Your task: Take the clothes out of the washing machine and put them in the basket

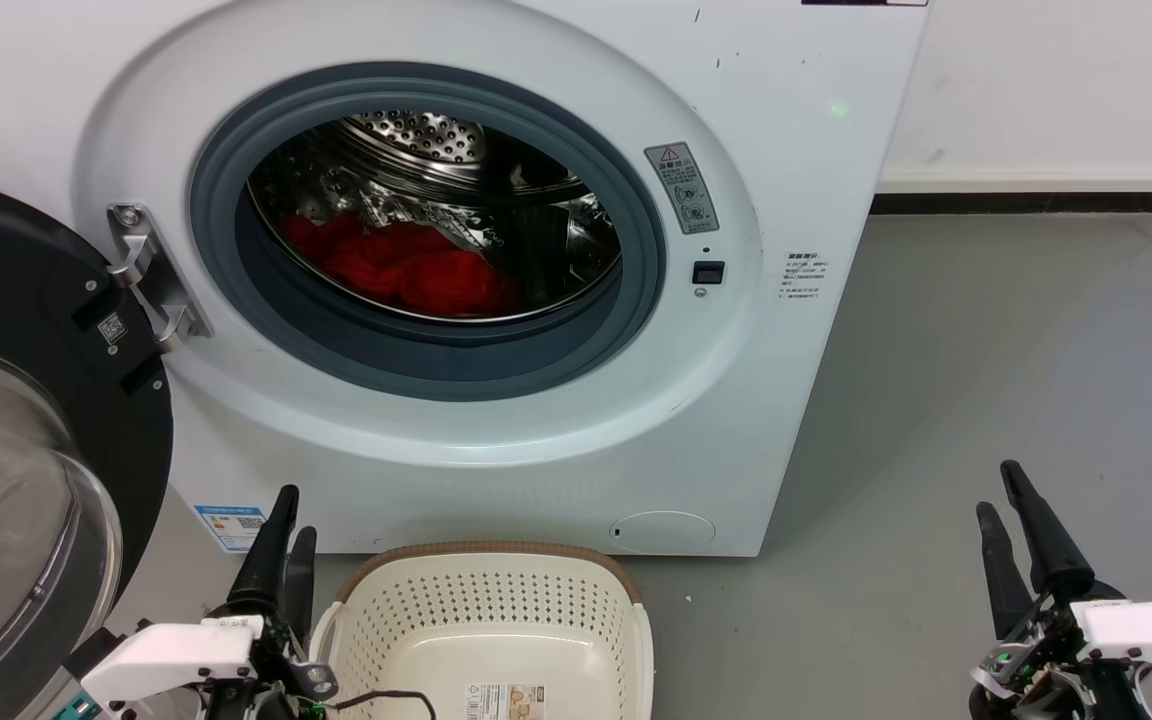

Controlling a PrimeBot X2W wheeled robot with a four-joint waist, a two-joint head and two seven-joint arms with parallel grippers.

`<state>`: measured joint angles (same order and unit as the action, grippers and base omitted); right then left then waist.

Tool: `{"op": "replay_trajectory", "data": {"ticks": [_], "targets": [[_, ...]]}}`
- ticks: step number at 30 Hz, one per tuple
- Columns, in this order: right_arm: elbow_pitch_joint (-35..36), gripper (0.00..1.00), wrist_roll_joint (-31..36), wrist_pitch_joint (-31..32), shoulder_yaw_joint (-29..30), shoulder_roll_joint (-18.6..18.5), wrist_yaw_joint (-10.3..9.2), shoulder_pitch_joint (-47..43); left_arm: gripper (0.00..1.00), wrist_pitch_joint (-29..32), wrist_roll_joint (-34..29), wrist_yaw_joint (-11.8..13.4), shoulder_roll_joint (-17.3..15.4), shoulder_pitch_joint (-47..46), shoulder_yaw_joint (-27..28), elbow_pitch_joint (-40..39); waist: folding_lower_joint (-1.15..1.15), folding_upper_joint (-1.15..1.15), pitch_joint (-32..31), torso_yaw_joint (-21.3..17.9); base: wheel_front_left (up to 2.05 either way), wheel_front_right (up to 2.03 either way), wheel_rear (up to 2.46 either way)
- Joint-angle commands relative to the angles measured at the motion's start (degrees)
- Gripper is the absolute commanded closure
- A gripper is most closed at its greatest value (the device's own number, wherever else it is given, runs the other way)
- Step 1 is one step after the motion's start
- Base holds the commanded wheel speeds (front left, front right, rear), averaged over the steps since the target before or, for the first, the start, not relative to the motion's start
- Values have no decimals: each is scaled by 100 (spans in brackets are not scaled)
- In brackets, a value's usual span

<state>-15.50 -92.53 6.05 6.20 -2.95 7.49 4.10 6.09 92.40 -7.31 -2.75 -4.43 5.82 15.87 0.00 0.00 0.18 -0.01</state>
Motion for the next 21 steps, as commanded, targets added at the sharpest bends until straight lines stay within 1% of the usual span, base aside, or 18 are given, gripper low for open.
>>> {"op": "replay_trajectory", "data": {"ticks": [1, 5, 9, 21], "targets": [[136, 0, 36, -53, -49, -2, 0, 89, 0, -62, -50, -3, -8, -122, -66, -131, 0, 0, 1, -1, 0, 0, 0], [221, 0, 216, -173, -122, -2, 0, 35, 0, -183, -214, -4, -9, -135, -174, -189, 0, 0, -1, -1, 0, 0, 0], [310, 0, 586, -285, -158, -1, 0, -3, 0, -294, -627, -5, -9, -142, -224, -273, 0, 0, 1, -4, 0, 0, 0], [652, 0, 2537, -589, -270, 0, 0, -117, 0, -598, -2237, -8, -11, -145, -366, -541, 0, 0, 21, -2, 0, 0, 0]]}}
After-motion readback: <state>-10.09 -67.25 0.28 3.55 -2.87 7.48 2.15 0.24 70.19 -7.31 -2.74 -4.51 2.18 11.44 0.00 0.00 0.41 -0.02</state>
